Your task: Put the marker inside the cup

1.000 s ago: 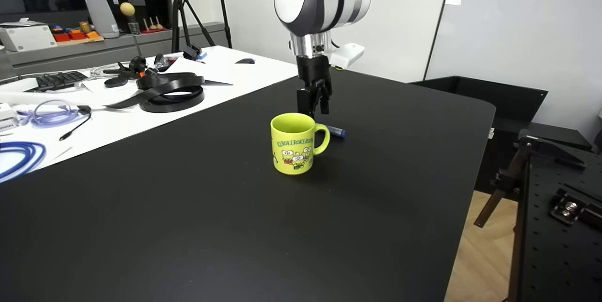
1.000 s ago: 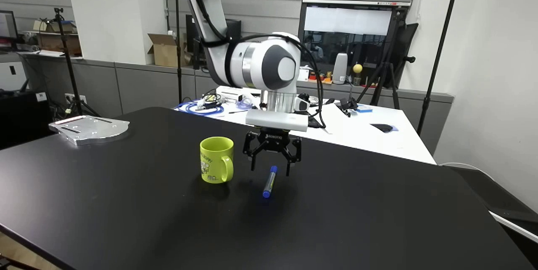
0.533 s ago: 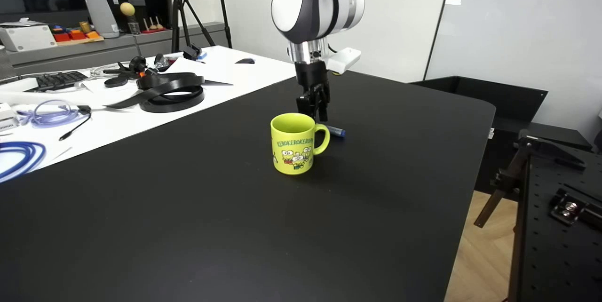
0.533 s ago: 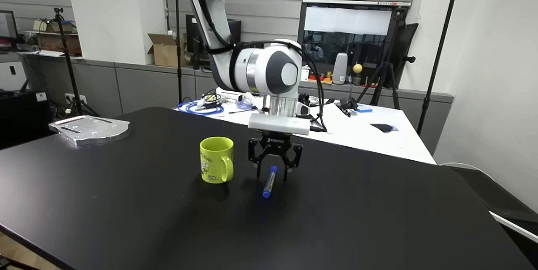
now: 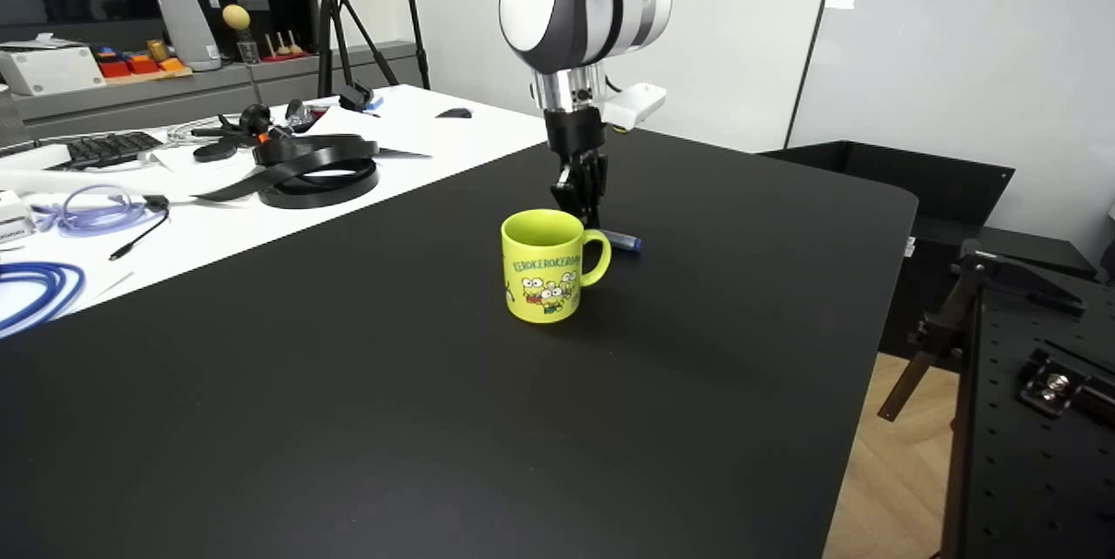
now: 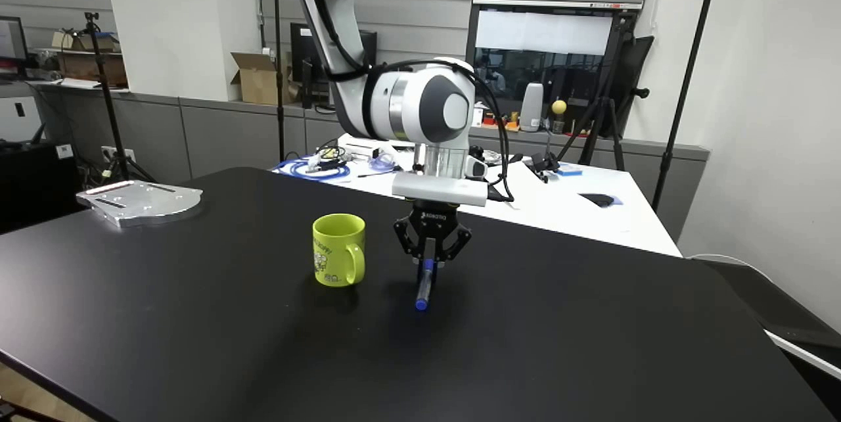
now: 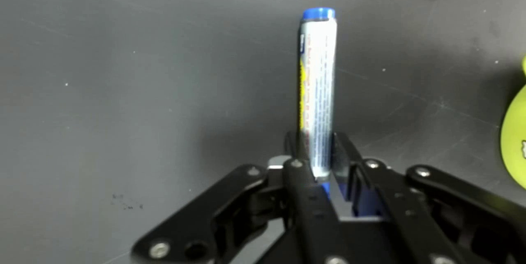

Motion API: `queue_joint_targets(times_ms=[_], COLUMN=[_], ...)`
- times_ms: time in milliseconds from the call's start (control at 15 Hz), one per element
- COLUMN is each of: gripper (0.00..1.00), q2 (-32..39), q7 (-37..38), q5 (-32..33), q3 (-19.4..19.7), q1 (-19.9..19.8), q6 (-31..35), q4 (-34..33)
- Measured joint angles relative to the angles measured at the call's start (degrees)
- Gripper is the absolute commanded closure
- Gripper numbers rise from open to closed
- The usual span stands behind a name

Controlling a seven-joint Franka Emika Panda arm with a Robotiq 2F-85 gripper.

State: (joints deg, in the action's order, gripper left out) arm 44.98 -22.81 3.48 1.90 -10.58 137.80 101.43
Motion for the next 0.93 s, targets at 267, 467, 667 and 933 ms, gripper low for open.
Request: queue_joint_targets(times_ms=[267, 467, 667, 933], gripper=[0.95, 0.95, 0.95, 0.95], q2=[0.0, -0.7, -3.6, -9.1], q7=[0.0, 0.0, 0.4, 1.3], q5=[0.0, 0.6, 3.0, 5.5], q3=[0.0, 0.0, 0.2, 0.3], q1=[0.0, 0.5, 2.1, 4.7], q6=[-0.8, -0.9, -1.4, -5.2], q4=[-0.3, -0.5, -0.5, -0.5])
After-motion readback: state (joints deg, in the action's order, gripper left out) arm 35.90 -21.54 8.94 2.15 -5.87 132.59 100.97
